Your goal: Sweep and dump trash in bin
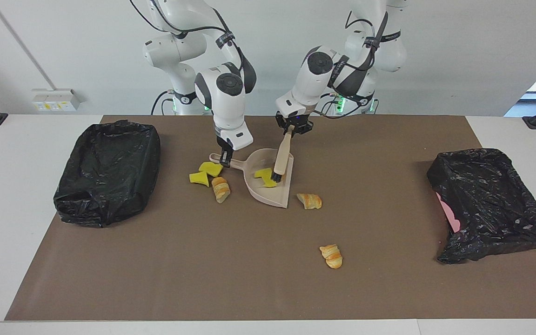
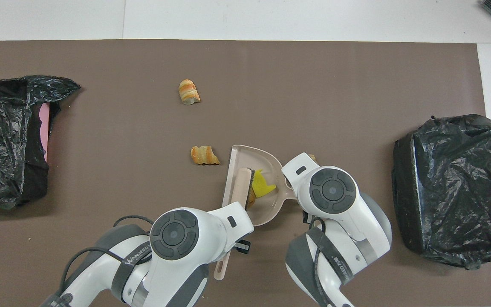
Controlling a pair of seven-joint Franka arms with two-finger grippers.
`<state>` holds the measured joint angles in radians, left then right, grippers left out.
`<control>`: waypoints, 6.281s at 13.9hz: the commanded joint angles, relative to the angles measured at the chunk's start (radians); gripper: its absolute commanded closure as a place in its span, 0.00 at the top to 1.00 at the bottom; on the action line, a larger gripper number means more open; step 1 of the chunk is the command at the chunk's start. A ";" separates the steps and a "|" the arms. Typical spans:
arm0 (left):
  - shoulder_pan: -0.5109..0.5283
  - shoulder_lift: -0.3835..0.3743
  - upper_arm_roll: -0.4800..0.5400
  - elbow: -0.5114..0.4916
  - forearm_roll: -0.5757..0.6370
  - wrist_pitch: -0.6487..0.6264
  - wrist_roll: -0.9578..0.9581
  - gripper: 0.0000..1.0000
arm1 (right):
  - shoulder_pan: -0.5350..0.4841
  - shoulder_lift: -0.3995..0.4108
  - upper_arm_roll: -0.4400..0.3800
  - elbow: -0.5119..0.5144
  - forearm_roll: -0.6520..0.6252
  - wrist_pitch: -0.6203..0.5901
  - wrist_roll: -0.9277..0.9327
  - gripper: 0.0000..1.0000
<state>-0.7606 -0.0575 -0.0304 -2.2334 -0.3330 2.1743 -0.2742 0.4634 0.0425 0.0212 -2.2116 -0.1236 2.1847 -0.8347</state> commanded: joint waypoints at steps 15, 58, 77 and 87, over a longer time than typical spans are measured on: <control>0.464 0.419 0.026 0.575 0.267 -0.136 0.217 0.00 | -0.005 0.003 0.002 -0.007 0.021 0.015 -0.004 0.00; 0.221 0.251 0.009 0.250 0.326 -0.238 0.654 0.00 | 0.004 0.000 0.002 0.004 0.019 -0.059 0.034 0.00; 0.150 0.029 0.010 0.023 0.126 -0.303 -0.172 0.00 | 0.003 -0.001 0.002 0.000 0.019 -0.054 0.023 0.00; -0.079 0.054 0.009 -0.003 -0.037 -0.051 -0.275 0.00 | 0.000 0.000 0.002 0.000 0.019 -0.052 0.023 0.00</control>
<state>-0.8140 -0.0052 -0.0386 -2.2550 -0.3456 2.1023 -0.5473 0.4666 0.0433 0.0205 -2.2083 -0.1233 2.1491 -0.8133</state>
